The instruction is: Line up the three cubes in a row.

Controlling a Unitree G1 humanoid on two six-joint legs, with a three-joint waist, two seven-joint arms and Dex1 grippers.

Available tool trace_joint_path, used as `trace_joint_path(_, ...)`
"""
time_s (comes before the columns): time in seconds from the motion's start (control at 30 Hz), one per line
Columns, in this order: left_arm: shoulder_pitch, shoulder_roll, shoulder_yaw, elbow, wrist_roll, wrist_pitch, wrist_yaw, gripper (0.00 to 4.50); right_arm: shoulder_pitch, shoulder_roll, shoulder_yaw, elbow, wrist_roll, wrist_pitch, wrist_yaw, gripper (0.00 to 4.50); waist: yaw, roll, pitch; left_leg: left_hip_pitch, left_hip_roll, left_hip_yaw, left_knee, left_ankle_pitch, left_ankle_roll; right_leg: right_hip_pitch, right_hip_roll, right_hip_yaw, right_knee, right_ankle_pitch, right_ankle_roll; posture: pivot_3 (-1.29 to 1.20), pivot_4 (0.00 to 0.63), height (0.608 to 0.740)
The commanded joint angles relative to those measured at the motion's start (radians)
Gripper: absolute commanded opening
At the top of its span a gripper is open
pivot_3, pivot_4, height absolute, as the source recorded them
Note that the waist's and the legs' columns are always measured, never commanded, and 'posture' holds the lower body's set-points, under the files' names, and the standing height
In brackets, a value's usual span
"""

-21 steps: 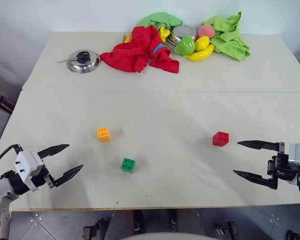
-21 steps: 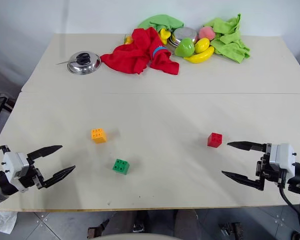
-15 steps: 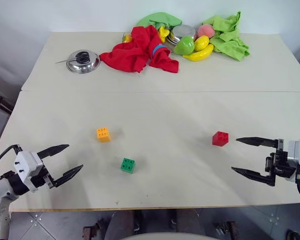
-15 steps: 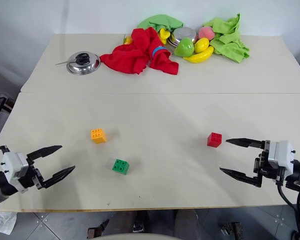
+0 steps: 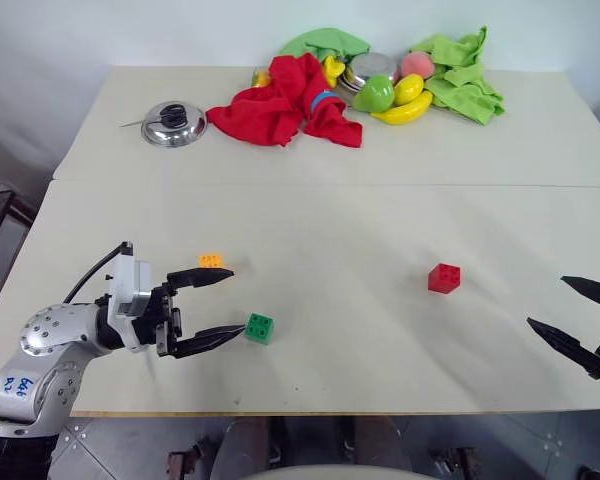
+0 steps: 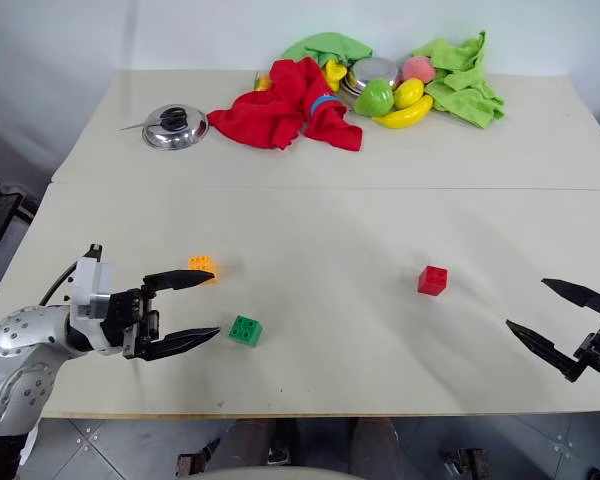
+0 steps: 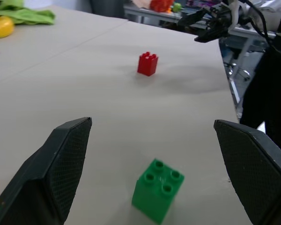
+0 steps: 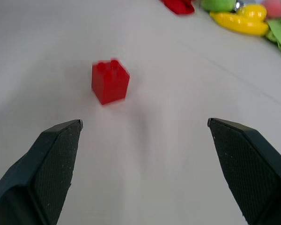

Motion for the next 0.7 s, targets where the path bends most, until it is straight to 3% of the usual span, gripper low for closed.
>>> trace_joint_path(0.03,-0.001,-0.01,-0.011,-0.01,0.016,-0.02,-0.024,4.44,-0.095,-0.083,0.12,-0.016,-0.076,0.048,0.007,4.5,-0.016,0.0,0.0,0.0,0.001,0.001,0.0,0.0,0.0,0.0,0.0,0.0,0.0,0.0,0.0,0.0,0.15,0.74)
trace_joint_path(0.27,0.003,-0.02,-0.017,-0.018,0.038,-0.037,-0.039,4.44,-0.45,-0.091,0.399,0.111,-0.194,0.149,0.031,4.5,-0.019,0.0,0.0,-0.002,0.002,0.002,0.003,0.001,-0.001,-0.005,-0.001,0.001,0.006,0.0,-0.001,0.0,0.15,0.74)
trace_joint_path(0.47,0.015,-0.03,-0.016,-0.049,0.044,-0.031,-0.015,4.44,-0.631,-0.059,0.543,0.323,-0.29,0.098,0.081,4.5,0.001,0.0,0.001,-0.004,0.0,-0.001,0.003,0.001,0.0,-0.004,-0.002,0.0,0.005,0.0,-0.001,0.0,0.15,0.74)
trace_joint_path(0.6,0.037,-0.03,-0.006,-0.071,0.043,-0.03,0.002,4.5,-0.703,-0.03,0.572,0.42,-0.307,0.061,0.113,3.65,0.001,0.001,0.001,-0.005,0.0,-0.001,0.003,0.001,0.0,-0.004,-0.002,-0.001,0.004,0.0,-0.001,0.0,0.15,0.74)
trace_joint_path(0.7,0.05,-0.027,0.004,-0.076,0.043,-0.031,0.011,4.5,-0.73,-0.017,0.582,0.458,-0.308,0.029,0.147,2.66,0.001,0.001,0.001,-0.005,0.0,-0.001,0.003,0.001,0.0,-0.004,-0.002,-0.001,0.004,0.0,-0.001,0.0,0.15,0.74)
